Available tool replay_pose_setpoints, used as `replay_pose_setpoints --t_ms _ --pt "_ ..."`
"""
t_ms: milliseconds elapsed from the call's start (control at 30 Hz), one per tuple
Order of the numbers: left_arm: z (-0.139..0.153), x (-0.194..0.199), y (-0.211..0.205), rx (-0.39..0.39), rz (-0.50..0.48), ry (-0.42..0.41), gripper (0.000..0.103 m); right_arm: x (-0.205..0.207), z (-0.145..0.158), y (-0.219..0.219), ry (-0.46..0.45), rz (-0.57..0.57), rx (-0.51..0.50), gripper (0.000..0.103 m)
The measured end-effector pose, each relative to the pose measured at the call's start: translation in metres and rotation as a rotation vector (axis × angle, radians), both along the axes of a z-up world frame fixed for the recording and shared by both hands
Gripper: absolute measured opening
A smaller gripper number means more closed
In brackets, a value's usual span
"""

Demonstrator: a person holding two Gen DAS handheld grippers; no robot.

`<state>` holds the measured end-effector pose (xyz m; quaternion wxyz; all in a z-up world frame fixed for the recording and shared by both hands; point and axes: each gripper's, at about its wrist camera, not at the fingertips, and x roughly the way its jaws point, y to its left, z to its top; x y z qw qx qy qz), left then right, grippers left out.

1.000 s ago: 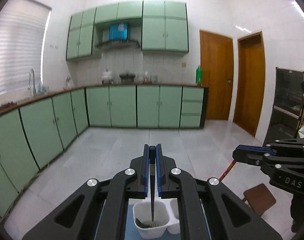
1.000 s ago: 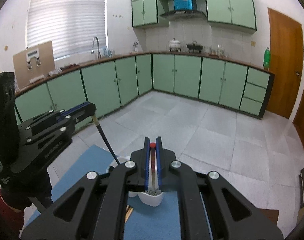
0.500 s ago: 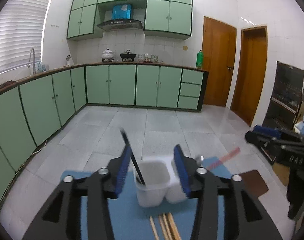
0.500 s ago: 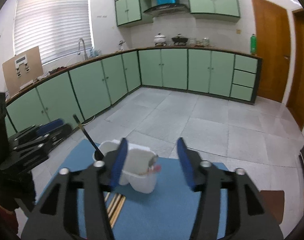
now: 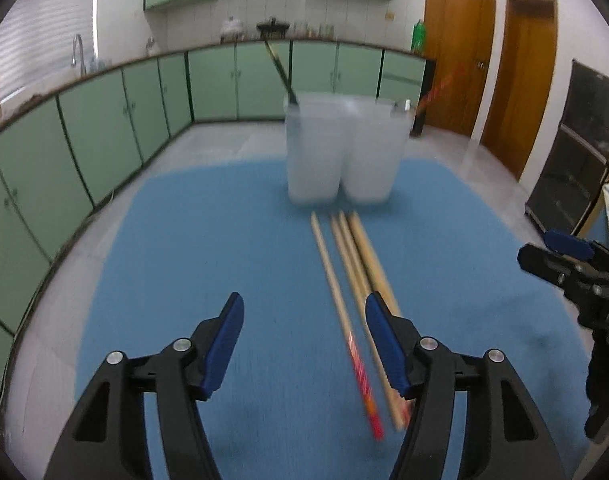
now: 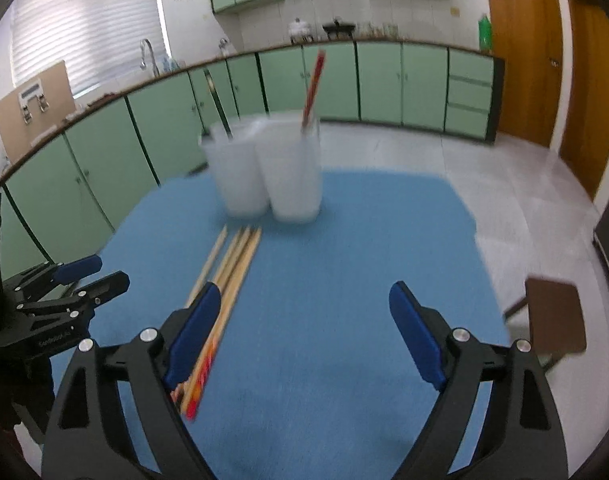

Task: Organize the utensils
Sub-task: 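Move both tools back toward the remaining chopsticks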

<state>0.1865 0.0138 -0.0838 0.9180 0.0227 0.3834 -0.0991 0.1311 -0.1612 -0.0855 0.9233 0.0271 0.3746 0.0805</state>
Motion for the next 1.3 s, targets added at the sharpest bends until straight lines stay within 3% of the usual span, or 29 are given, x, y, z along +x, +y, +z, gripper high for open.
replay_pose_setpoints --t_ms 233,567,767,1067,1200,1300 --pt "-0.033 -0.024 0.009 0.021 0.026 0.075 0.063 -0.027 -0.047 0.031 0.121 0.050 -0.001 0.084" --pt "-0.057 -0.042 0.018 0.018 0.054 0.127 0.064 -0.036 -0.063 0.059 0.146 0.094 -0.083 0.084" --pt "-0.057 -0.045 0.022 0.020 0.056 0.121 0.065 -0.034 -0.069 0.069 0.151 0.093 -0.145 0.084" --pt "-0.058 -0.043 0.018 0.018 0.054 0.119 0.068 -0.031 -0.064 0.039 0.156 0.006 -0.149 0.083" --pt "-0.058 -0.044 0.017 0.015 0.052 0.119 0.068 -0.037 -0.063 0.039 0.154 0.049 -0.078 0.069" --pt "-0.057 -0.047 0.017 0.016 0.049 0.119 0.068 -0.039 -0.066 0.048 0.140 0.062 -0.096 0.055"
